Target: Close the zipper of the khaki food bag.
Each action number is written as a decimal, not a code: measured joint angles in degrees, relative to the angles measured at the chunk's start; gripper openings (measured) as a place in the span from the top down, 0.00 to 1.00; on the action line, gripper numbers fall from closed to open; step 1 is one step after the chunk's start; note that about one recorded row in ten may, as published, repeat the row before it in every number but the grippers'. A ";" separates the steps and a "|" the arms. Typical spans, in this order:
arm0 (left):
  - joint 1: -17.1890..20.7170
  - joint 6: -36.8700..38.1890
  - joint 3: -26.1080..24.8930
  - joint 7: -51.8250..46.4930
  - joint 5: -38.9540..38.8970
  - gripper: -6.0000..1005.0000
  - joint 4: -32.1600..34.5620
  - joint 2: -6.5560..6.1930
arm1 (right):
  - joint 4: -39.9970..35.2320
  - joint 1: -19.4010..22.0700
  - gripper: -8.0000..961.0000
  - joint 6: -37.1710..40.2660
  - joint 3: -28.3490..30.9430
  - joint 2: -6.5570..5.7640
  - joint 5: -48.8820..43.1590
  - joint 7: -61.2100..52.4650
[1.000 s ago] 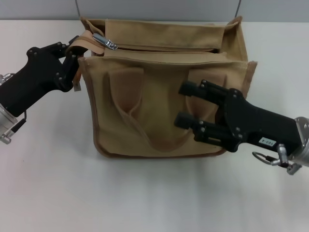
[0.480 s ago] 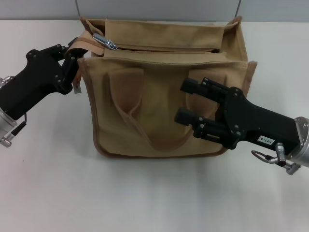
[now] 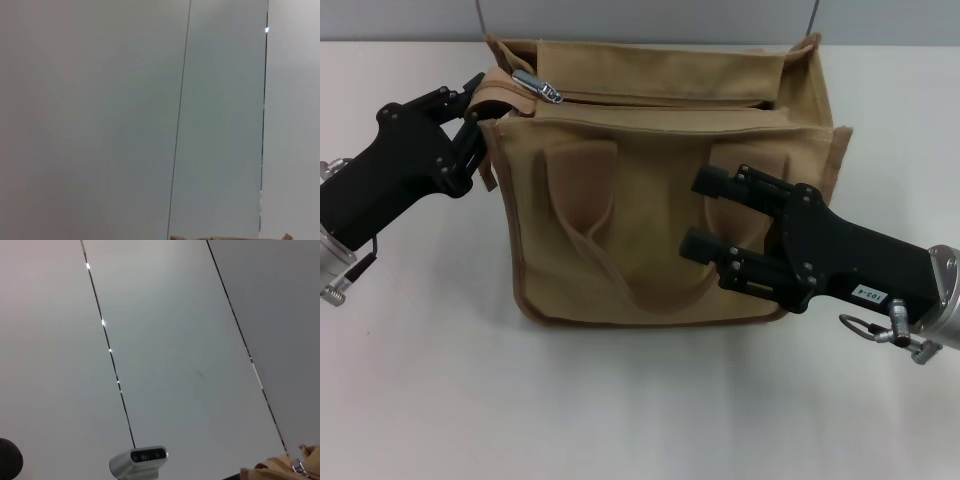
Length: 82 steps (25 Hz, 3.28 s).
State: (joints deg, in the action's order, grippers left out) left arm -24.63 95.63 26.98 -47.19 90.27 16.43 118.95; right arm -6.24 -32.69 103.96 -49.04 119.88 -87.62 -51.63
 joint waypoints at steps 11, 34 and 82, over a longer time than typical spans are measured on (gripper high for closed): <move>0.45 0.98 -0.51 1.40 -0.51 0.90 -0.16 -0.07 | 0.51 0.04 0.23 0.40 0.55 0.00 0.22 2.25; -4.68 9.05 0.00 -3.81 -1.49 0.96 0.67 -0.13 | 5.74 -5.53 0.23 -1.35 5.15 0.00 8.66 28.85; -10.90 3.88 1.67 -3.95 -1.40 0.93 -1.41 0.14 | 17.53 -18.72 0.27 -18.44 14.77 -0.01 5.58 63.89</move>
State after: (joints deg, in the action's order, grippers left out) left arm -35.53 99.51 28.65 -51.14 88.87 15.02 119.09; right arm 11.29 -51.41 85.52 -34.27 119.88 -82.05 12.26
